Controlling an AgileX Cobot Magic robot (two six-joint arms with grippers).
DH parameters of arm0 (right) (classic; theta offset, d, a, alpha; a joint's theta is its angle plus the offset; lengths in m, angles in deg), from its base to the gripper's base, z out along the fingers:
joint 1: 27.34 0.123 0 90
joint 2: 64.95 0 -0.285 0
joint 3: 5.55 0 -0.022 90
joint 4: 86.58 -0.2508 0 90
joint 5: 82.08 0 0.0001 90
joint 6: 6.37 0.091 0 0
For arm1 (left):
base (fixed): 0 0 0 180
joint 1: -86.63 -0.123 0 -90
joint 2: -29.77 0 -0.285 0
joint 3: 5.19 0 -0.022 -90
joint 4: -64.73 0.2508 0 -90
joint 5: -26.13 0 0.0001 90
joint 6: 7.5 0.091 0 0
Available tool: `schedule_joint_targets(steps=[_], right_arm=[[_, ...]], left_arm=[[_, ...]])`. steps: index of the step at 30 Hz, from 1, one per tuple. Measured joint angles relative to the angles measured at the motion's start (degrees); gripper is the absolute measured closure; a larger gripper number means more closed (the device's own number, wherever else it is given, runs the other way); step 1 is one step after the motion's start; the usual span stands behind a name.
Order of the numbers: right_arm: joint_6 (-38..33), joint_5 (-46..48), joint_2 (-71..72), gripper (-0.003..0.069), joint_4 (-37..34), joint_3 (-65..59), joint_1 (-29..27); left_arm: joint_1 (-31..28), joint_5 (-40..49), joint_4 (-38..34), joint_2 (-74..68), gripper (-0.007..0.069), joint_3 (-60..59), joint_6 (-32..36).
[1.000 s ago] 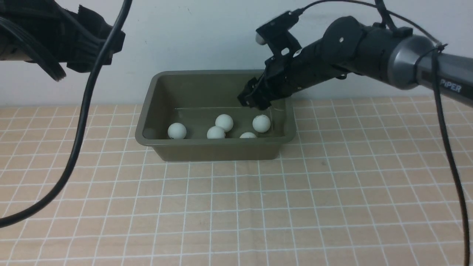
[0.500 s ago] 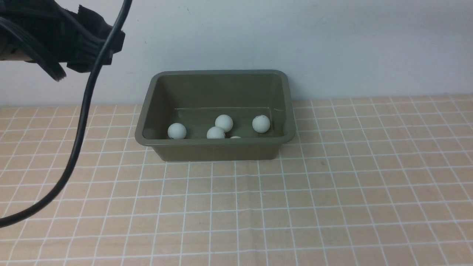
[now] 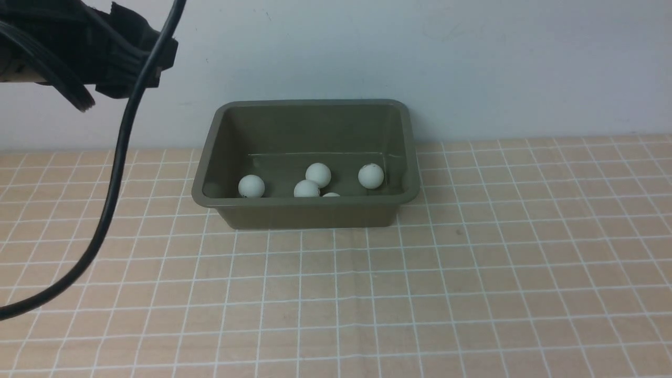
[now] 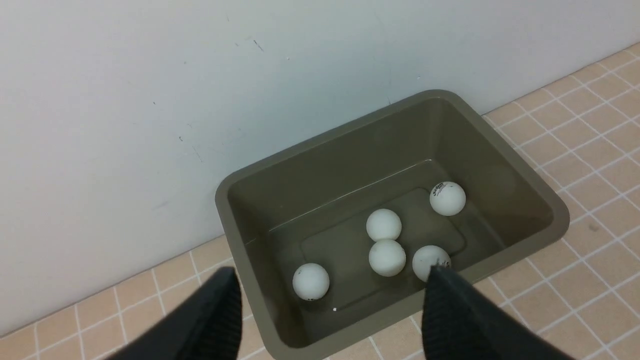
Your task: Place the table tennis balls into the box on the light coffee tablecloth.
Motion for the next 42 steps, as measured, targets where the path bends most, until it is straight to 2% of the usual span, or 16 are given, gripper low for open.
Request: schedule_joint_targets(steps=[5, 11, 18, 24, 33, 42], right_arm=[[1.65, 5.29, 8.64, 0.0189, 1.21, -4.96, -0.07], [4.01, 4.03, 20.13, 0.0189, 1.40, -19.33, -0.07], [4.12, -1.84, 37.63, 0.0189, 0.25, -45.67, -0.07], [4.07, -13.43, 47.55, 0.0189, -6.25, -62.91, -0.07], [4.07, -23.09, 52.83, 0.0189, -8.17, -78.84, -0.07], [4.12, -27.63, 52.82, 0.0189, -8.17, -84.74, -0.07]], left_arm=[[0.00, -0.14, -0.02, 0.00, 0.0221, 0.00, 0.00], [0.00, -0.14, -0.54, 0.00, 0.0221, 0.00, 0.00], [0.00, -0.25, -1.33, 0.00, 0.0221, 0.00, 0.00], [0.00, -0.30, -1.35, 0.00, 0.0221, 0.00, 0.00], [0.00, -0.36, -1.50, 0.00, 0.0221, 0.00, 0.00], [0.00, -0.36, -1.50, 0.00, 0.0221, 0.00, 0.00]])
